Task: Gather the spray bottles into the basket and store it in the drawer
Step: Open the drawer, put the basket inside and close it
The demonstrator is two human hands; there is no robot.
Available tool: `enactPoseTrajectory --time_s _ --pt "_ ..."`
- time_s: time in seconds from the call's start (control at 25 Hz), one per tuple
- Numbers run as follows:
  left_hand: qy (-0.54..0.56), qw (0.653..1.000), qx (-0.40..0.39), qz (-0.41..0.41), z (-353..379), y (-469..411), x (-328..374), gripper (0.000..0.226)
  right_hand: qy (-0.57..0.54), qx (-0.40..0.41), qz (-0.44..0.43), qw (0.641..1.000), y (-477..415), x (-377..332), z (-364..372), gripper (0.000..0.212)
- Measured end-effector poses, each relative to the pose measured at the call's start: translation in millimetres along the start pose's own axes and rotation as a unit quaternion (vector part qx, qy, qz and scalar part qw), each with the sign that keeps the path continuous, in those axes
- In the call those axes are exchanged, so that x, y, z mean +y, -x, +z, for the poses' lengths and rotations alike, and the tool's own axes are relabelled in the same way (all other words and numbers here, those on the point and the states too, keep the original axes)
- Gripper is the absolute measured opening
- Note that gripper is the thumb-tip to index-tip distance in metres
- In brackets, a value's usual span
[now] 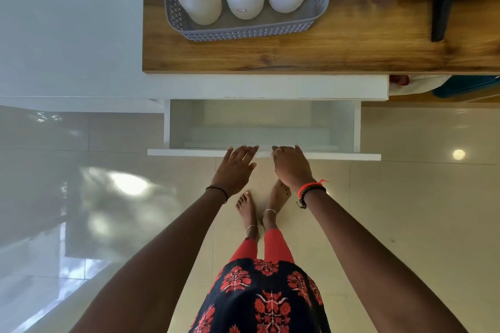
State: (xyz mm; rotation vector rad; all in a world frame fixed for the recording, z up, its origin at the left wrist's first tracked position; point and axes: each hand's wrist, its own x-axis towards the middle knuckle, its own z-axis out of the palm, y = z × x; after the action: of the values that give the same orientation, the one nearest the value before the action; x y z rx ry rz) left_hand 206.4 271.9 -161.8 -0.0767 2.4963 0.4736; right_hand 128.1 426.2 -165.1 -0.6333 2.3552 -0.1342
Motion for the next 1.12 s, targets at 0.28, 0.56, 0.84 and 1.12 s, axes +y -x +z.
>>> enactPoseTrajectory --time_s 0.28,0.56,0.84,1.12 --pt "0.065 0.998 0.008 -0.024 13 22 8 0.040 -0.037 -0.073 0.002 0.997 31 2 20 0.038" --pt "0.028 0.999 -0.034 -0.025 27 48 15 0.048 -0.067 -0.117 0.041 0.990 65 -5 36 0.037" --pt "0.068 0.993 -0.097 -0.028 41 65 18 0.036 -0.088 -0.179 0.042 0.979 79 -4 53 0.033" --pt "0.099 0.984 -0.135 -0.067 58 80 25 0.033 -0.097 -0.199 0.040 0.974 99 -3 73 0.033"
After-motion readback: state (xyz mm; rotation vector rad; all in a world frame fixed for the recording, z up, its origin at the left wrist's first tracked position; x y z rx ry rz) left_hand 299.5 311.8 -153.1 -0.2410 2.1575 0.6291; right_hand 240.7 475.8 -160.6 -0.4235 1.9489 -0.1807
